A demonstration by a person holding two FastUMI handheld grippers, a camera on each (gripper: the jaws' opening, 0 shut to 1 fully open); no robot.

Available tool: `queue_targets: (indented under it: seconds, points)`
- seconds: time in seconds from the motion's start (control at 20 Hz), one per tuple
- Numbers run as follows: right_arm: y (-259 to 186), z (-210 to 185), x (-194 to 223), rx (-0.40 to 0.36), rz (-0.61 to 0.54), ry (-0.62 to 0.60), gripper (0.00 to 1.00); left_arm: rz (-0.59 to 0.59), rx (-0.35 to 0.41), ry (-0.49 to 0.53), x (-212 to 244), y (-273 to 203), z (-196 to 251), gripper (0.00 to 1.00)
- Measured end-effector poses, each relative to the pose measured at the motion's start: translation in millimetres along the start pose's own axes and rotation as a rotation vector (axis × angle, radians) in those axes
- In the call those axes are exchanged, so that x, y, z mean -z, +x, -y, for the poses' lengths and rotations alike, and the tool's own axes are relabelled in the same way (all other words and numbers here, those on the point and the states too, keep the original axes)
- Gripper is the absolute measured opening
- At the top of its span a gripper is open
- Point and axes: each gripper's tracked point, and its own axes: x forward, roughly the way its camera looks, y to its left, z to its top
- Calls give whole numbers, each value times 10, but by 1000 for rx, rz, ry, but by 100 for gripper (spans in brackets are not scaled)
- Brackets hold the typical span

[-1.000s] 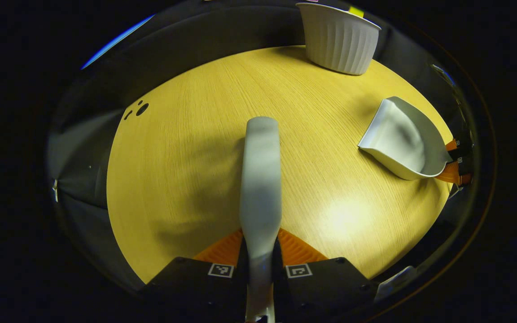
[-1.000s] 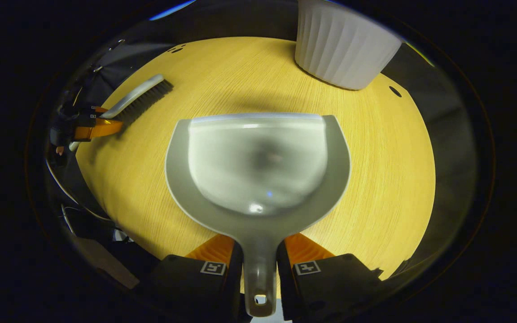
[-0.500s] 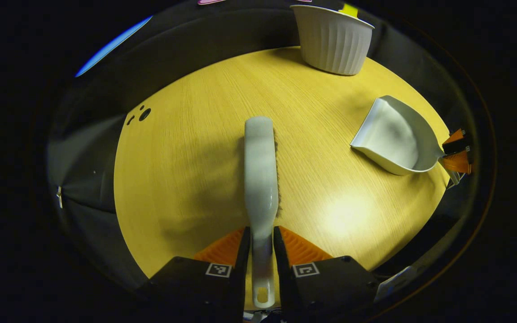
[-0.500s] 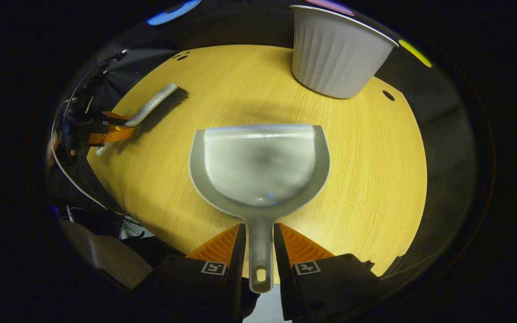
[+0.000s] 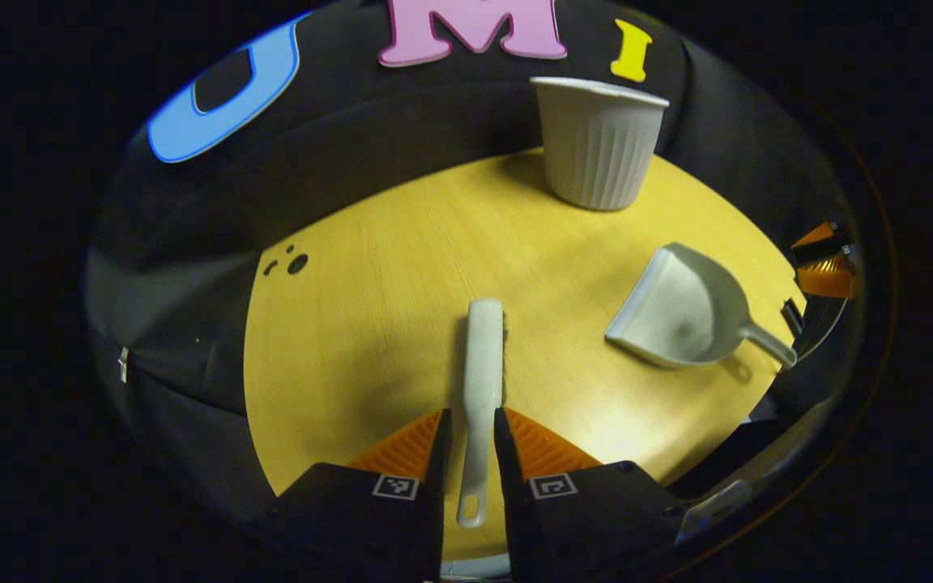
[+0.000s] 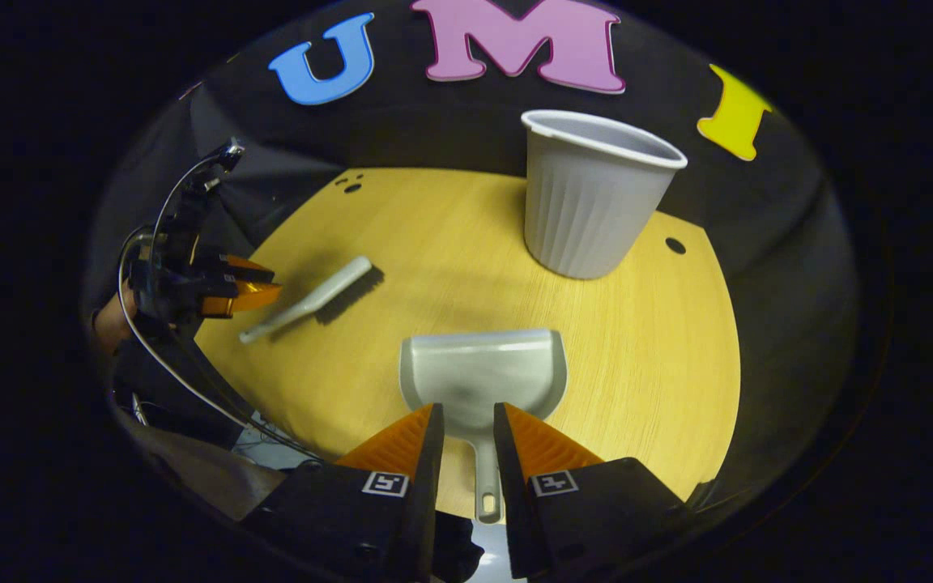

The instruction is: Pick up the small broom and dustpan from the desktop, sweep the trash into the dustpan with the broom, and then empty the trash into the garbage bin.

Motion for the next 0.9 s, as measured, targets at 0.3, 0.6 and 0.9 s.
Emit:
queue_targets:
  seconds: [0.3,0.6,0.9]
  points:
    - [-347,-6,-759,27,262,16,40,377,27,-95,-1016,-561,-10,35]
    - [-614,51,-1086,65,460,-33,40,560,47,-126,-1351,-1007,176,28]
    - [-725,8,-1173,9,524,-83,40,594,25,-197,-1323,-1227,486,35]
